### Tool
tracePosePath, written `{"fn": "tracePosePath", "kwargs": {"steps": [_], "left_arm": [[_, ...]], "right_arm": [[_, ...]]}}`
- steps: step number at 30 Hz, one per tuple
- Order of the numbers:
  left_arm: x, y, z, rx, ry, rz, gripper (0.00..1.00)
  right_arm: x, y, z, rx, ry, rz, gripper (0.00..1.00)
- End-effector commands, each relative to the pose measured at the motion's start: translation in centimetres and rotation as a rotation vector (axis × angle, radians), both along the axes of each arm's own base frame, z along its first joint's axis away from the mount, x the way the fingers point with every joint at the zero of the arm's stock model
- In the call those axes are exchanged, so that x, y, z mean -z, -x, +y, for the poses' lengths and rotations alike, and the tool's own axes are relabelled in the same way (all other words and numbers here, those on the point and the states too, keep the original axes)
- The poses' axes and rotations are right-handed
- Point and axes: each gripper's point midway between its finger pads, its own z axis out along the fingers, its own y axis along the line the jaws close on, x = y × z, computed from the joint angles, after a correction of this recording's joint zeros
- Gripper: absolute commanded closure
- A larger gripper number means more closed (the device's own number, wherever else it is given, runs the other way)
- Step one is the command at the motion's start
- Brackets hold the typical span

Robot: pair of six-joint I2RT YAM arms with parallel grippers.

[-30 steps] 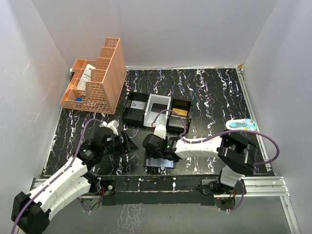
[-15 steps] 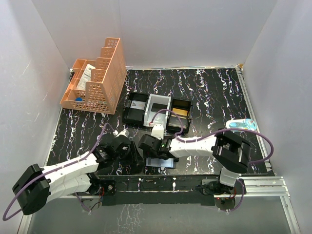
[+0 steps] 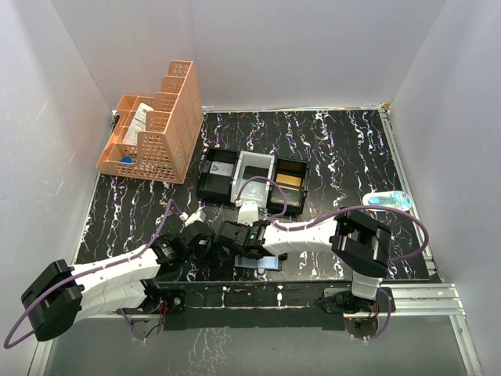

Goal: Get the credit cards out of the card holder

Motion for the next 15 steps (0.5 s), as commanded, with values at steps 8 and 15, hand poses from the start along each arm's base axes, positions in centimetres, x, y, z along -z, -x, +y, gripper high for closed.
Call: {"fn": "tracePosePath", "kwargs": {"steps": [8,15], "left_arm": [[-1.0,-0.2,-1.1,0.041,0.059,-0.046,0.66],[-2.1,0.2,-2.7,0.109,0.153,-0.076,0.66]], "right_arm": [[-0.7,0.9,1.3,-0.028,-0.189,0.05,0.51],[-0.6,1.1,1.1,-0.034,-0.236,0.08,0.5]]}}
